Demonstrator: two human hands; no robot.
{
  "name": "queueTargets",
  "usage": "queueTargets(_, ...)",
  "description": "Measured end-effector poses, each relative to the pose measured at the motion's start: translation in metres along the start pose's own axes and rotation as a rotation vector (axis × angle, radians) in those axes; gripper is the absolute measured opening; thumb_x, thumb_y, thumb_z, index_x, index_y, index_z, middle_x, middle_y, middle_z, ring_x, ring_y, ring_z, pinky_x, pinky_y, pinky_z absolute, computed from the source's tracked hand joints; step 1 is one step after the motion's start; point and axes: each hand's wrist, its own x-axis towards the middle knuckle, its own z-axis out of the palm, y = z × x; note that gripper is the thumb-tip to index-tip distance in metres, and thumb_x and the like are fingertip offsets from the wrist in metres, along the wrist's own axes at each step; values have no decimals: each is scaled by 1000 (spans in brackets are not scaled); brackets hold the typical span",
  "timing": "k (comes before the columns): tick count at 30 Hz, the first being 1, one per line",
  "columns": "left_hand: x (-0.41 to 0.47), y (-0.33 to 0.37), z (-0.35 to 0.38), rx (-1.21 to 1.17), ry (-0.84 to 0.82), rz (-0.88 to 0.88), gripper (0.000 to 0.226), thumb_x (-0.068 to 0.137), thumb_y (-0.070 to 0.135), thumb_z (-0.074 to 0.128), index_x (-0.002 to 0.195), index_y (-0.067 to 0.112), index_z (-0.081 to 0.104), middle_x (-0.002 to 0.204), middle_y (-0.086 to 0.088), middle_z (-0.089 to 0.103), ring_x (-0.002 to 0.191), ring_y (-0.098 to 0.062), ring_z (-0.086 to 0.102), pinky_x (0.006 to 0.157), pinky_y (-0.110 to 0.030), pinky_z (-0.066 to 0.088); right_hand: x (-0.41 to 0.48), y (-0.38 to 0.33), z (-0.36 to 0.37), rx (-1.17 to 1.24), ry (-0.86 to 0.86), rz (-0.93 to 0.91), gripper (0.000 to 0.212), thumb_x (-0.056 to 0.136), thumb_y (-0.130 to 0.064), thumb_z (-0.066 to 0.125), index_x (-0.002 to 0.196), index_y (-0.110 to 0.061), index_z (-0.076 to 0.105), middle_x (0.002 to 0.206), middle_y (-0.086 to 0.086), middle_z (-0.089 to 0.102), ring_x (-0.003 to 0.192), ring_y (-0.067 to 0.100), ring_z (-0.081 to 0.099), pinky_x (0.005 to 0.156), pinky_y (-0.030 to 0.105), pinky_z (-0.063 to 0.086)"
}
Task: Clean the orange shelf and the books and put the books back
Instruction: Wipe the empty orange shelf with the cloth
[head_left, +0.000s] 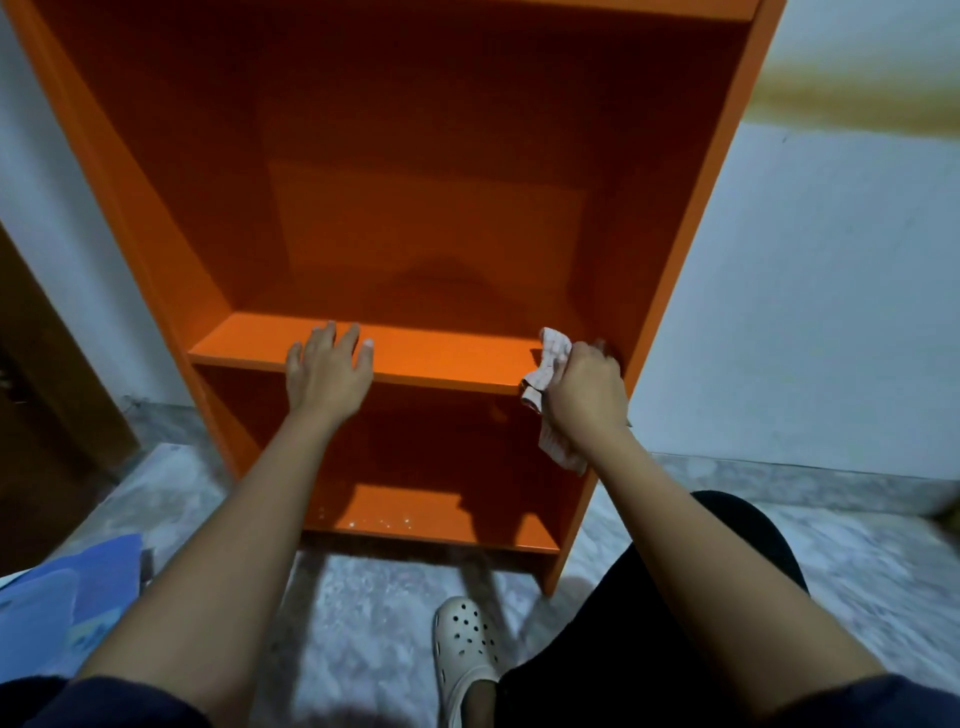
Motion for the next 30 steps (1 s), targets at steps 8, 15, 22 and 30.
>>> queueTargets(8, 1, -10, -8, 77, -166, 7, 53, 101, 46, 23, 148, 23, 27, 158, -5, 16, 146, -23, 10, 116, -42, 5, 1, -6, 22, -107, -19, 34, 38, 98, -31, 28, 116, -6, 51, 123, 16, 56, 119, 37, 46, 101, 44, 32)
queueTargets(15, 0, -7, -8, 65, -144, 2, 52, 101, 44, 25, 147, 22, 30, 157, -6, 20, 146, -23, 12, 116, -42, 6, 1, -21, 40, -43, -16, 16, 39, 96, -31, 25, 114, -9, 51, 122, 12, 55, 114, 34, 47, 100, 42, 30)
queueTargets(22, -3, -9, -9, 29, -123, 14, 51, 101, 44, 28, 146, 21, 32, 156, -5, 22, 145, -22, 14, 116, -41, 7, -9, -59, 44, 70, -38, -74, 37, 98, -29, 30, 112, -5, 54, 121, 14, 56, 115, 37, 44, 99, 42, 31)
queueTargets(30, -4, -25, -27, -54, -98, 97, 45, 100, 35, 38, 140, 16, 44, 151, -5, 35, 140, -21, 28, 111, -37, 20, -11, -109, 61, 16, -92, -200, 50, 92, -33, 23, 110, -3, 58, 115, 17, 60, 107, 39, 51, 94, 43, 38)
